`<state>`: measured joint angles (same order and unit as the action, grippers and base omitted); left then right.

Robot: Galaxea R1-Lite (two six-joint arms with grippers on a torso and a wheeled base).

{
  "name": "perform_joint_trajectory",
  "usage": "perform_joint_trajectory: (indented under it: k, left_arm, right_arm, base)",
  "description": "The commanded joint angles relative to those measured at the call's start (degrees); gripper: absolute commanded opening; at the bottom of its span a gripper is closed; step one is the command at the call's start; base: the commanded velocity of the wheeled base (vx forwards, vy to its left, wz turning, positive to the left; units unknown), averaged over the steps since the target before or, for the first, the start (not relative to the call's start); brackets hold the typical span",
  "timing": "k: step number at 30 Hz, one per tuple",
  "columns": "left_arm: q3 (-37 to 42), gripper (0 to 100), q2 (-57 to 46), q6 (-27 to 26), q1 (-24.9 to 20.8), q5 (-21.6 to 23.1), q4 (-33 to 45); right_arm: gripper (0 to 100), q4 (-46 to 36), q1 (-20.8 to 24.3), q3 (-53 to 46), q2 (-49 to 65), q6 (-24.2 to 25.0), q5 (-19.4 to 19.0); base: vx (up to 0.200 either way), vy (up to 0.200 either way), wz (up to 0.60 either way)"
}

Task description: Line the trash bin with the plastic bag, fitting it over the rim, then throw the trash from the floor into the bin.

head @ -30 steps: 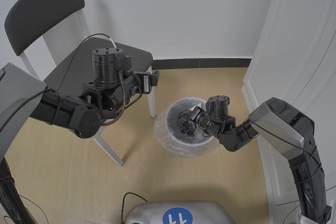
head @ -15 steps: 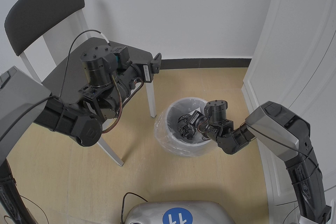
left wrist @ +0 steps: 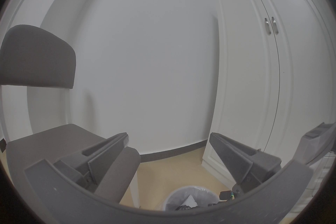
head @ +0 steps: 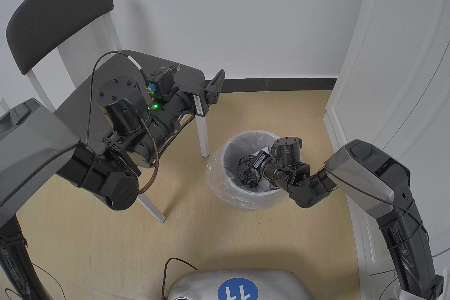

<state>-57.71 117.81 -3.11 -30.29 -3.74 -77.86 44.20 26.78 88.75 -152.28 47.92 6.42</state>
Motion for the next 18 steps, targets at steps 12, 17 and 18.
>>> perform_joint_trajectory:
  k: [12,17,18]
  left_arm:
    - [-4.0,100,4.6,0.5,0.1,0.1,-4.1]
    - [-4.1,100,4.6,0.5,0.1,0.1,-4.1]
    - [-4.1,100,4.6,0.5,0.1,0.1,-4.1]
  right_arm:
    - [0,0.1,-0.3,0.7,-1.1,0.0,0.1]
    - [0,-0.7,-0.5,1.4,-1.7,-0.1,0.1]
    - [0,-1.0,-0.5,1.6,-2.0,-0.1,0.2]
  base:
    - [0.100,0.000,0.00]
    - [0.000,0.000,0.00]
    - [0.000,0.000,0.00]
